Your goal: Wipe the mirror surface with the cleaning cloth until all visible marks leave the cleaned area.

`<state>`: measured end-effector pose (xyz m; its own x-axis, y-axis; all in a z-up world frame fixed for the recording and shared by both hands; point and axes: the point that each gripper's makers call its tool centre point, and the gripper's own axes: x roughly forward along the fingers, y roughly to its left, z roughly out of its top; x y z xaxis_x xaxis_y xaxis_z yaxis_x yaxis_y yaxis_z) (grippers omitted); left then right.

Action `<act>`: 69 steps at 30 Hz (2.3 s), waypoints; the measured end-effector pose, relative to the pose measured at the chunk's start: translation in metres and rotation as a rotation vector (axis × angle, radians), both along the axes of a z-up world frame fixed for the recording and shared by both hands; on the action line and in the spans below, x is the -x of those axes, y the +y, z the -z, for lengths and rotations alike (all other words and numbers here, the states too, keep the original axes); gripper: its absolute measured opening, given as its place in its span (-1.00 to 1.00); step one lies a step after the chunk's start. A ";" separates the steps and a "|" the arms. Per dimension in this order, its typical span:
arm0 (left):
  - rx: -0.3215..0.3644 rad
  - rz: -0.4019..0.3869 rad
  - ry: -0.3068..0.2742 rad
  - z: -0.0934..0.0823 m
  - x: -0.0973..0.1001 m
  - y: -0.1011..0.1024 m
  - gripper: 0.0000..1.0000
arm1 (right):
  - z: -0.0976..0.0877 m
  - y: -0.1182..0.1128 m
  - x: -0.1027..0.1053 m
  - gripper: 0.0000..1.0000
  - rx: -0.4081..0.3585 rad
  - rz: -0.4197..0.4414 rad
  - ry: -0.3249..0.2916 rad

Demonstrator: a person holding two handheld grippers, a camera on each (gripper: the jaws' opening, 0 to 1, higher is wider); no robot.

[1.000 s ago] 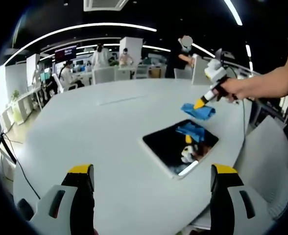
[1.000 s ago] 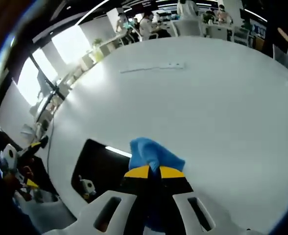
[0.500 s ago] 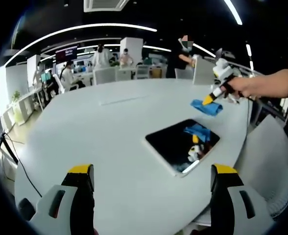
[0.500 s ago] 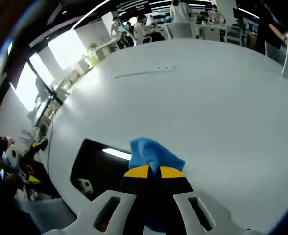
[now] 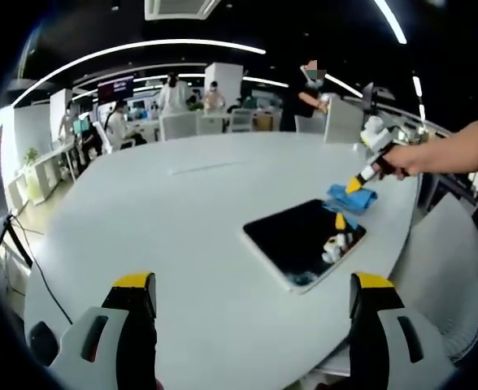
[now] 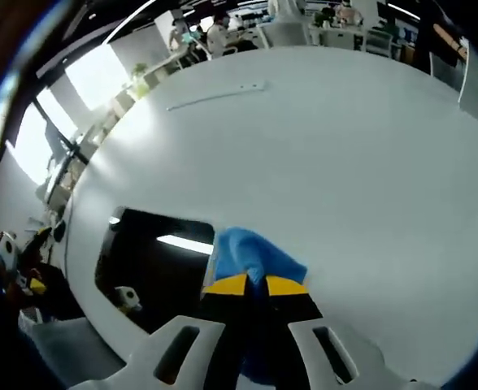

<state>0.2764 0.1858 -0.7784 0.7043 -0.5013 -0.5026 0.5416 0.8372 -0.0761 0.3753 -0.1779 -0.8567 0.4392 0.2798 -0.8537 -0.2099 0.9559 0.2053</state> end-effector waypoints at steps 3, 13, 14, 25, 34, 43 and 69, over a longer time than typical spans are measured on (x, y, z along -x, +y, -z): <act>0.000 -0.005 -0.003 -0.001 0.002 0.000 0.99 | 0.008 -0.006 0.005 -0.96 0.025 -0.002 0.006; -0.005 -0.023 0.001 -0.001 0.008 0.005 0.99 | 0.017 -0.023 0.007 -0.95 0.082 -0.013 -0.018; -0.005 -0.023 0.001 -0.001 0.008 0.006 0.99 | 0.017 -0.024 0.006 -0.95 0.095 -0.018 -0.026; -0.002 -0.021 -0.003 -0.001 0.006 0.005 0.99 | 0.017 -0.028 0.006 -0.87 0.271 -0.264 -0.117; -0.001 -0.016 -0.003 -0.003 0.005 0.005 0.99 | 0.017 -0.022 0.006 -0.70 0.207 -0.209 -0.112; 0.000 -0.012 -0.056 -0.014 -0.007 0.009 0.99 | -0.024 -0.013 -0.009 -0.16 0.116 -0.195 -0.246; 0.086 0.043 -0.072 -0.021 0.004 -0.012 0.99 | -0.053 -0.037 0.074 0.99 -0.083 -0.250 -0.487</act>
<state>0.2726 0.1741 -0.7573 0.7136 -0.5714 -0.4054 0.5838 0.8048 -0.1068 0.3017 -0.2150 -0.8042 0.6896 0.4838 -0.5389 -0.5180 0.8495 0.0999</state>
